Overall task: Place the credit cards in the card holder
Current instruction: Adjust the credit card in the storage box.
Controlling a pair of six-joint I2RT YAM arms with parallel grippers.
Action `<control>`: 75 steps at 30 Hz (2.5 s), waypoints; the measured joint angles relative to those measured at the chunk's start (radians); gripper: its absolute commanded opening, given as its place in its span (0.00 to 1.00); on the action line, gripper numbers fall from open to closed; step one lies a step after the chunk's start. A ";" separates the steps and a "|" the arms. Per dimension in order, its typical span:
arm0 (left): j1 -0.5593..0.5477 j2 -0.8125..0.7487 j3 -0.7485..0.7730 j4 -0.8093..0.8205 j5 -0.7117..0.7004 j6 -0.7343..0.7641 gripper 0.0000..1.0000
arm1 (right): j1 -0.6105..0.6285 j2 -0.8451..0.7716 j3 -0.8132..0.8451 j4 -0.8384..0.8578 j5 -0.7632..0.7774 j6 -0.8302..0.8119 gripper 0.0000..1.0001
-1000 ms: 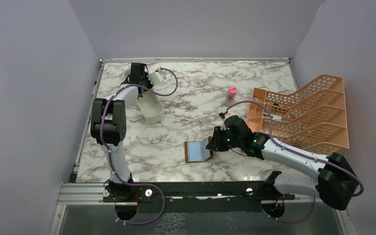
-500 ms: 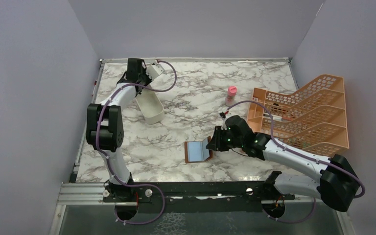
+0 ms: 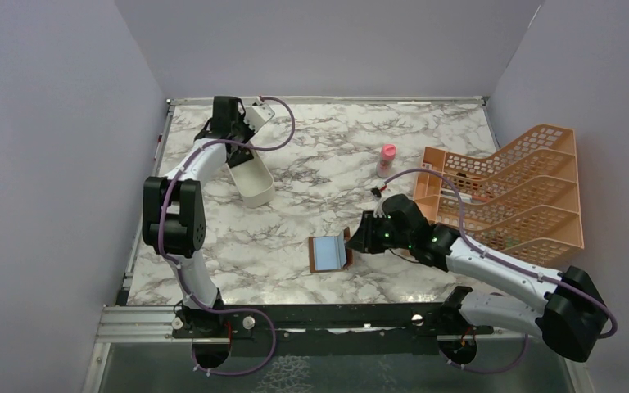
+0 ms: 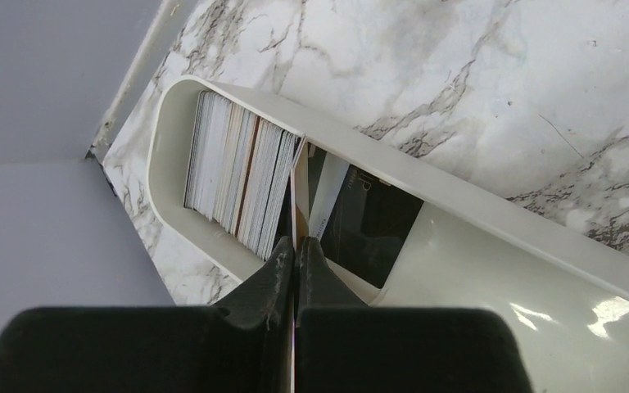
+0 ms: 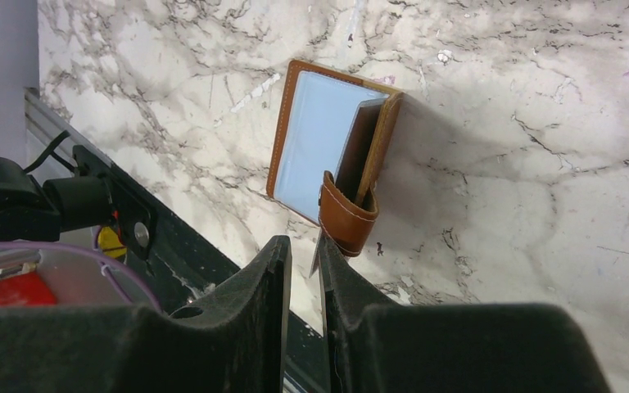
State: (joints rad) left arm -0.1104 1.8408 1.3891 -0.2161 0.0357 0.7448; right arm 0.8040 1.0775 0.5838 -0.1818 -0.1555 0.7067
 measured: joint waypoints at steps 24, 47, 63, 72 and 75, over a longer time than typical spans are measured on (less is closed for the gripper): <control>0.006 0.082 0.063 -0.027 0.009 0.102 0.00 | 0.000 0.011 0.000 -0.002 0.000 0.000 0.24; 0.004 0.078 0.077 -0.074 0.013 0.108 0.00 | 0.000 -0.002 0.000 -0.002 0.000 0.000 0.25; -0.003 0.059 0.077 -0.147 0.021 0.087 0.00 | 0.000 -0.016 0.000 -0.002 0.000 0.000 0.25; -0.003 0.037 0.094 -0.175 0.035 -0.028 0.00 | 0.000 -0.016 0.000 -0.001 0.000 0.000 0.25; -0.006 0.013 0.110 -0.190 0.048 -0.124 0.00 | 0.000 -0.010 -0.003 0.000 0.000 0.001 0.25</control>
State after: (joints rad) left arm -0.1162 1.8542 1.4990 -0.4061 0.0834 0.6212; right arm 0.8040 1.0672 0.5804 -0.1818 -0.1555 0.7074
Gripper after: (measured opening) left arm 0.014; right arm 0.250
